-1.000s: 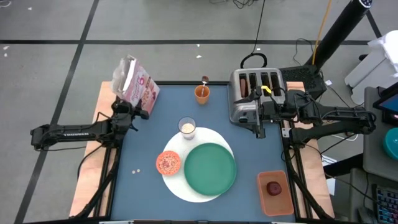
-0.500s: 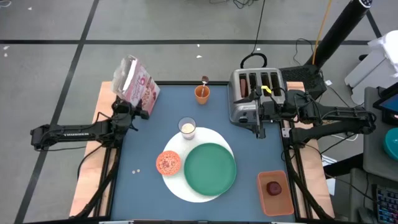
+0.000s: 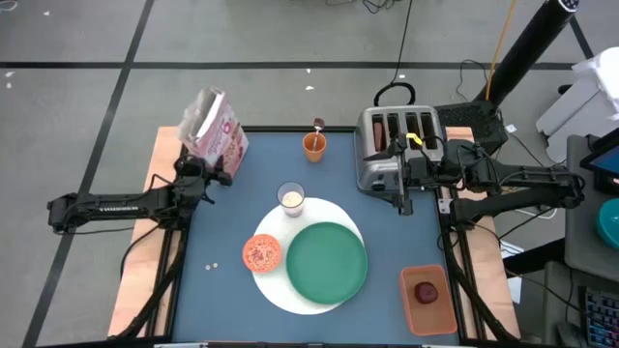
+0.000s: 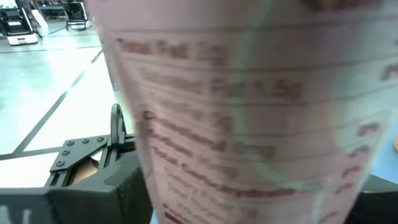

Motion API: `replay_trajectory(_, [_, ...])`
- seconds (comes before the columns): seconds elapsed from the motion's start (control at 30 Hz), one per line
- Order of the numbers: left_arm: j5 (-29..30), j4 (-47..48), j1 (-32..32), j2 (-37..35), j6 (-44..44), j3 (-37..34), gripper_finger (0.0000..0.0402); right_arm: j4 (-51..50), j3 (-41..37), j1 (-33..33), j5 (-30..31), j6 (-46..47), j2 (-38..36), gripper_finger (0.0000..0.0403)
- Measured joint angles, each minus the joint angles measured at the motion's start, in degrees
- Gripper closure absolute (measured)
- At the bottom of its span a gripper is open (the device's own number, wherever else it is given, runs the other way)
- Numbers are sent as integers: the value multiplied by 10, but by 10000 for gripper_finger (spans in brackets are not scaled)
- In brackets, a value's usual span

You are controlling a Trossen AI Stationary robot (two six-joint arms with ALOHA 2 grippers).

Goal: Arrange a breakfast setting
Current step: Pour the cereal from the cereal box into the orange bowl

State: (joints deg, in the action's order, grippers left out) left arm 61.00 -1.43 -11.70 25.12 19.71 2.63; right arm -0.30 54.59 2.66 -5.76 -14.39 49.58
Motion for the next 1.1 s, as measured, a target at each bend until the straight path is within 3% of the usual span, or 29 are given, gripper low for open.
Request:
replay_trajectory(0.4, [1, -1, 0, 0, 3, 0, 13, 0, 0, 0, 0, 0, 0, 35])
replay_trajectory(1.1, [-10, -35, 0, 0, 3, 0, 9, 0, 0, 0, 0, 0, 0, 35])
